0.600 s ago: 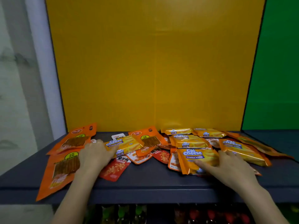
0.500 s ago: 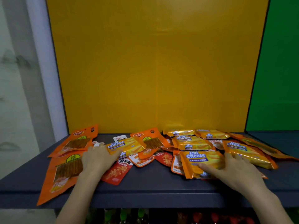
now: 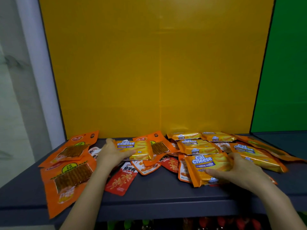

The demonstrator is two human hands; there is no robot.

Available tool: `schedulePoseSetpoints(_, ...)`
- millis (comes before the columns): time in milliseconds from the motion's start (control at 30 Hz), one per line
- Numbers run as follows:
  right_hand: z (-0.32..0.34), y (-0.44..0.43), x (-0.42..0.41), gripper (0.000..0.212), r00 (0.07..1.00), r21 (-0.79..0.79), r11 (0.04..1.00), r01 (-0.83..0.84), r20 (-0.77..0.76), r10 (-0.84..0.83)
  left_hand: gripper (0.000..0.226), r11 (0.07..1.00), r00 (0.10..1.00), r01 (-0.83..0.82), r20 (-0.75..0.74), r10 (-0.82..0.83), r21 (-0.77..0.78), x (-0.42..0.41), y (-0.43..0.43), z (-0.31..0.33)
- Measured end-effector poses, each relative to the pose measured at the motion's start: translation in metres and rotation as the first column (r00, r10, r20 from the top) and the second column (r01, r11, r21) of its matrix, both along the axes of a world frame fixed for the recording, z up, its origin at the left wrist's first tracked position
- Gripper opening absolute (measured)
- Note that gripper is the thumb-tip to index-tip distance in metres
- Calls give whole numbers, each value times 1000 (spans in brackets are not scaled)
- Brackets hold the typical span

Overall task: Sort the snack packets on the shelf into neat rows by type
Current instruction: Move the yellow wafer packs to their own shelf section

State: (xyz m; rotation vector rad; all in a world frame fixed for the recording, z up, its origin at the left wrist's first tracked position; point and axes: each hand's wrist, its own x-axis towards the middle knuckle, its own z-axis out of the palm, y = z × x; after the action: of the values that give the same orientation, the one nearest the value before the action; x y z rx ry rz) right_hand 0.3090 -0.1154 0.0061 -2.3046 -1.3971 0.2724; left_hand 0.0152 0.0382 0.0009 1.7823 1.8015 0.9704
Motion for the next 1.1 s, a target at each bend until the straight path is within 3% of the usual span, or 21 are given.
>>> schedulePoseSetpoints(133, 0, 3, 1, 127, 999, 44, 999, 7, -37, -6, 103, 999, 967, 49, 250, -45, -8, -2, 7, 0)
schedulePoseSetpoints(167, 0, 3, 1, 125, 999, 67, 998, 9, -52, -5, 95, 998, 948, 64, 312, -54, -22, -3, 9, -1)
schedulePoseSetpoints(267, 3, 5, 2, 112, 995, 126, 992, 30, -99, -18, 32, 989, 862, 144, 496, -104, -43, -3, 6, 2)
schedulePoseSetpoints(333, 5, 6, 1, 106, 994, 123, 992, 31, -112, -17, 23, 981, 824, 190, 551, -132, -49, -4, 5, 2)
schedulePoseSetpoints(700, 5, 2, 2, 77, 945, 229, 967, 114, -324, -35, 22, 945, 738, 324, 637, -222, -46, -6, 8, -2)
schedulePoseSetpoints(833, -1, -1, 3, 64, 872, 287, 946, 151, -490, 9, 25, 950, 730, 306, 623, -280, 68, -3, 3, 5)
schedulePoseSetpoints(967, -2, -14, 8, 45, 775, 358, 904, 235, -630, 48, 16, 927, 673, 338, 647, -358, 161, 13, -7, 28)
schedulePoseSetpoints(1100, 0, -46, 33, 41, 691, 443, 827, 347, -717, 95, 20, 897, 603, 386, 676, -423, 217, 50, -22, 47)
